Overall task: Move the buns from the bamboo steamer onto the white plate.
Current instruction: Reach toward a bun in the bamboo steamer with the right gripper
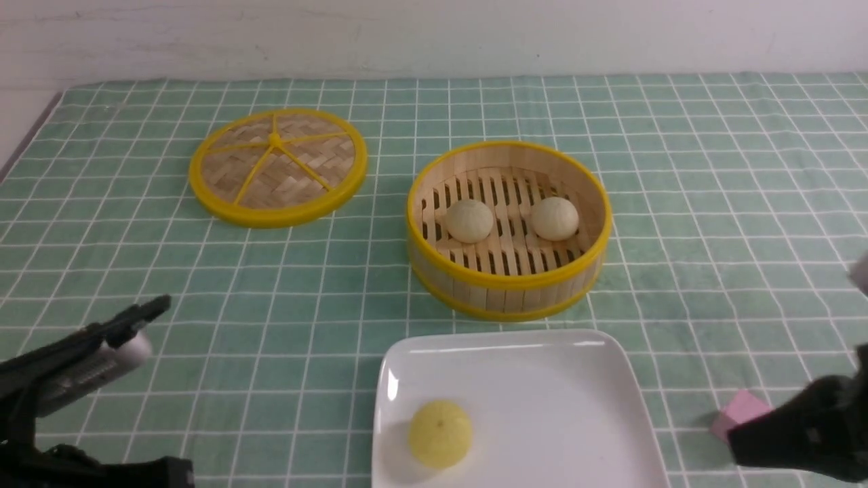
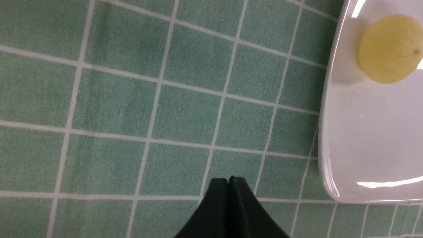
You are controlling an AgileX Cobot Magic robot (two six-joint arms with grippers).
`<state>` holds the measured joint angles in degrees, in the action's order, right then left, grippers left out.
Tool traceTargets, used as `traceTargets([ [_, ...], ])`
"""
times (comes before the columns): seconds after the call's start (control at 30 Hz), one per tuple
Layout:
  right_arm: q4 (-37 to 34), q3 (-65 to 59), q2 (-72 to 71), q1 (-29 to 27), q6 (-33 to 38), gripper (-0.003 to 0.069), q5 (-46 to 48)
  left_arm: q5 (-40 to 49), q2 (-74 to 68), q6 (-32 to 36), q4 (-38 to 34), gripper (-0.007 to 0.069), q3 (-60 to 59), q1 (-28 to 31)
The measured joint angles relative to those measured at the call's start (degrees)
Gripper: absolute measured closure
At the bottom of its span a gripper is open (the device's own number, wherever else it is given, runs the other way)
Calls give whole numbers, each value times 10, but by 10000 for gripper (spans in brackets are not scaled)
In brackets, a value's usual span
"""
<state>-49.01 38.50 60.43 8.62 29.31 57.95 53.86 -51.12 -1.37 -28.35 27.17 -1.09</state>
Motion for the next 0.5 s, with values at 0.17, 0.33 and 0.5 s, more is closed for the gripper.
traceTargets([
  [0.17, 10, 97, 124, 82, 21, 641, -20, -23, -42, 47, -46, 611, 3, 0],
  [0.33, 116, 214, 242, 117, -37, 600, -68, -27, -45, 67, -56, 599, 4, 0],
  [0.5, 223, 360, 363, 122, -113, 488, -129, -45, -45, 58, -57, 571, 4, 0],
])
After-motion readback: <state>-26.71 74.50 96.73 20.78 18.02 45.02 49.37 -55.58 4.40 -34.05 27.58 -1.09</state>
